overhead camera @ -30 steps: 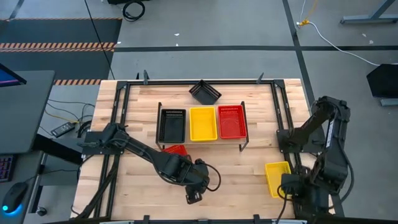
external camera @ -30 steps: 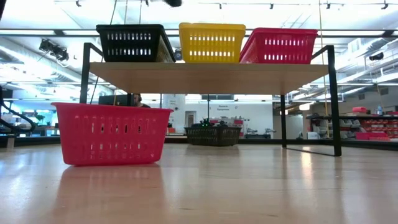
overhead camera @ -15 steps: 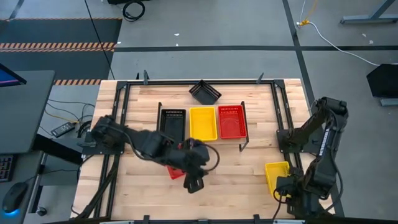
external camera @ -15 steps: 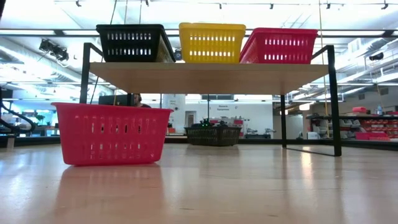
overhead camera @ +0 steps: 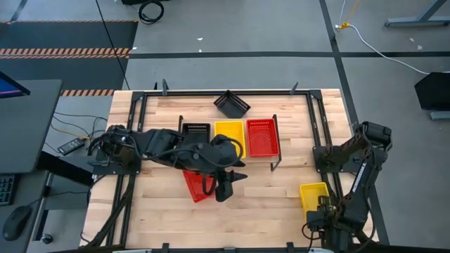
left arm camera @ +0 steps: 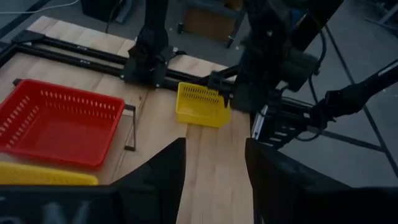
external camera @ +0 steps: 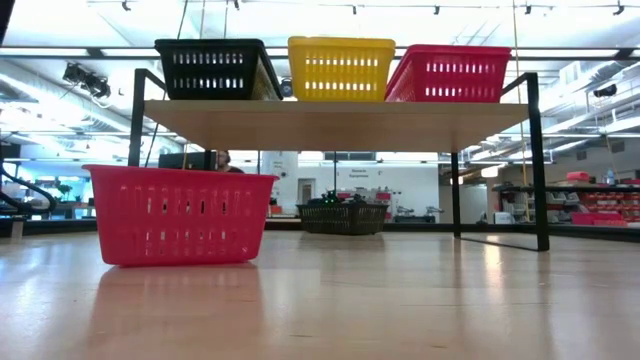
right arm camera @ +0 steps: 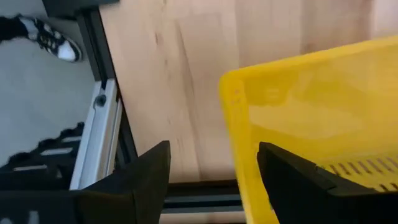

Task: Stack baskets on shelf by color
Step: Stack the yellow basket on the stacked yellow baskets on the shelf

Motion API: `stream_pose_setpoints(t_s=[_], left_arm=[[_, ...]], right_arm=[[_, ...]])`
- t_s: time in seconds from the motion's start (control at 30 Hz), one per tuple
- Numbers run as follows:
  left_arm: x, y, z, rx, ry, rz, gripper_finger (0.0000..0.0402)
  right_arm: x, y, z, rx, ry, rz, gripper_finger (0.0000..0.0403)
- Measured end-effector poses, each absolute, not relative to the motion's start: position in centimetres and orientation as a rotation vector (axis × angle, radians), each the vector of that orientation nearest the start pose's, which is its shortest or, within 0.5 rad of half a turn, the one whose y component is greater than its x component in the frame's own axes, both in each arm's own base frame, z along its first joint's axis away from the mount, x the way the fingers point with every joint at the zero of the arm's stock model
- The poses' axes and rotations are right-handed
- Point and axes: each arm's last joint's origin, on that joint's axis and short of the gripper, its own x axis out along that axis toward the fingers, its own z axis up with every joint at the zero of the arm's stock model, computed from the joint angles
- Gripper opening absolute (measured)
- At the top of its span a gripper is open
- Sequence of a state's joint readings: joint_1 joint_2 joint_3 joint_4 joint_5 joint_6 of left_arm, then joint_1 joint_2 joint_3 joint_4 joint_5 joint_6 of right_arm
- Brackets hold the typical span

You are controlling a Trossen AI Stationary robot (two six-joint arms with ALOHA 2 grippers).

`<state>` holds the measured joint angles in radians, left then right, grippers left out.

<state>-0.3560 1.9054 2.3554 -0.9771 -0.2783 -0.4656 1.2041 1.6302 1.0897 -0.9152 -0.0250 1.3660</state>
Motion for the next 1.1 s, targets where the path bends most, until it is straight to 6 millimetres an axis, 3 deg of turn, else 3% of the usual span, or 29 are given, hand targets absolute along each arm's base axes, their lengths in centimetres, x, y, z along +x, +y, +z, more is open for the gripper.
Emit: stream_pose_setpoints(t_s=[0.4,0.73,0.87,1.1], left_arm=[[36.2,-12.4,46.3,-0.281,0.533,0.041,0.0172],[34.7,-12.1,46.6,-0.284,0.597,0.024,0.0172],[33.4,-11.4,47.5,-0.271,0.602,0.038,0.0172],[31.3,-10.0,48.5,-0.242,0.616,0.1,0.0172]], right_arm=[[10.6,27.7,17.0,0.153,1.595,-0.093,0.0218],[10.7,27.9,15.4,0.088,1.622,-0.12,0.0067],[11.0,27.6,16.0,0.093,1.614,-0.118,0.0009],[11.4,25.6,19.0,0.155,1.617,-0.131,0.0007]])
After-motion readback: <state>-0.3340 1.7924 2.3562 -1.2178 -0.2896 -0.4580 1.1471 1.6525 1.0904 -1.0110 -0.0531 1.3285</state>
